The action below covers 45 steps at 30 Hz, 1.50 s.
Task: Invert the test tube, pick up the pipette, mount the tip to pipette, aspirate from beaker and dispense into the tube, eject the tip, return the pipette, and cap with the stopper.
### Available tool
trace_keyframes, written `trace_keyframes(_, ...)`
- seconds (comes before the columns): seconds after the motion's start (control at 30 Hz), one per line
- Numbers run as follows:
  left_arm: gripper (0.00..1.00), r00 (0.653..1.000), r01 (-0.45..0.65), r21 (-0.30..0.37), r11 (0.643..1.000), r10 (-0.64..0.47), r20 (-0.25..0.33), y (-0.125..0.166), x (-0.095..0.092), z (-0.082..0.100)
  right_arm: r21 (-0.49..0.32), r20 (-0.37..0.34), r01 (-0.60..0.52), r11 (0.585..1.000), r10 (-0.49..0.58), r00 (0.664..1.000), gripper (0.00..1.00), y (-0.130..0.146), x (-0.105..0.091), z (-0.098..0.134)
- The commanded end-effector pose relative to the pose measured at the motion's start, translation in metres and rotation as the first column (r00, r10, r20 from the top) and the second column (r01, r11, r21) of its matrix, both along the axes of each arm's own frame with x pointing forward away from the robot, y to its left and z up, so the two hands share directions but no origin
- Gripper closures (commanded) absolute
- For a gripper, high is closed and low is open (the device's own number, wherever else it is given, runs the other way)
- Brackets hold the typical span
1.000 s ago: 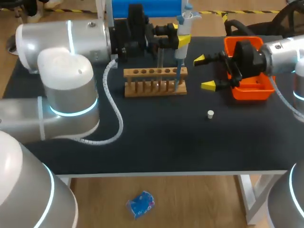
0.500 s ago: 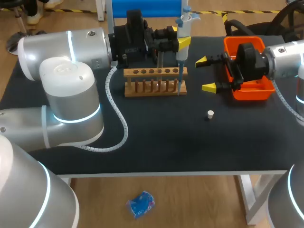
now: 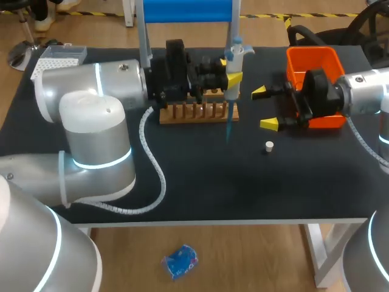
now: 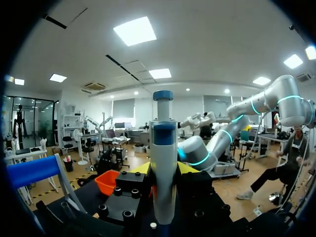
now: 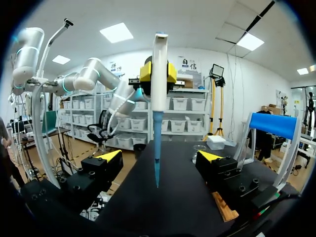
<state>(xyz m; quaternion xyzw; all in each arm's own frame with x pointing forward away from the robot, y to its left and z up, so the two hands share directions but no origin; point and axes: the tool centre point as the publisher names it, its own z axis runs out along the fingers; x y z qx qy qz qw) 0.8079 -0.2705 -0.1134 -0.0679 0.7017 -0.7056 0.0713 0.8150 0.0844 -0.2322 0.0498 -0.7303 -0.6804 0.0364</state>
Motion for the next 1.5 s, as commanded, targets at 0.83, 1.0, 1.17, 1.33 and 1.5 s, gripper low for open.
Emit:
trace_keyframes(0.83,1.00,0.999,-0.031,0.001,1.000,0.031,0.014,0.002,0.007,-0.046,0.044,0.016,-0.021,0.999,0.020,1.000,0.00,0.058,0.007,0.028)
trace_keyframes(1.0,1.00,0.999,-0.031,0.007,1.000,0.031,0.012,0.001,0.007,-0.049,0.028,0.010,-0.029,0.999,0.028,1.000,0.00,0.066,0.007,0.028)
trace_keyframes(1.17,1.00,0.999,-0.033,0.009,0.999,0.033,0.014,0.002,0.008,-0.050,0.028,0.001,-0.032,0.999,0.032,0.999,0.00,0.073,0.006,0.025)
trace_keyframes(1.33,1.00,0.999,-0.037,0.007,0.999,0.037,0.018,0.002,0.010,-0.050,0.033,-0.009,-0.038,0.999,0.038,0.999,0.00,0.078,0.005,0.024)
trace_keyframes(1.5,1.00,0.999,-0.039,0.005,0.999,0.039,0.021,0.003,0.010,-0.050,0.037,-0.013,-0.039,0.999,0.039,0.999,0.15,0.079,0.005,0.024)
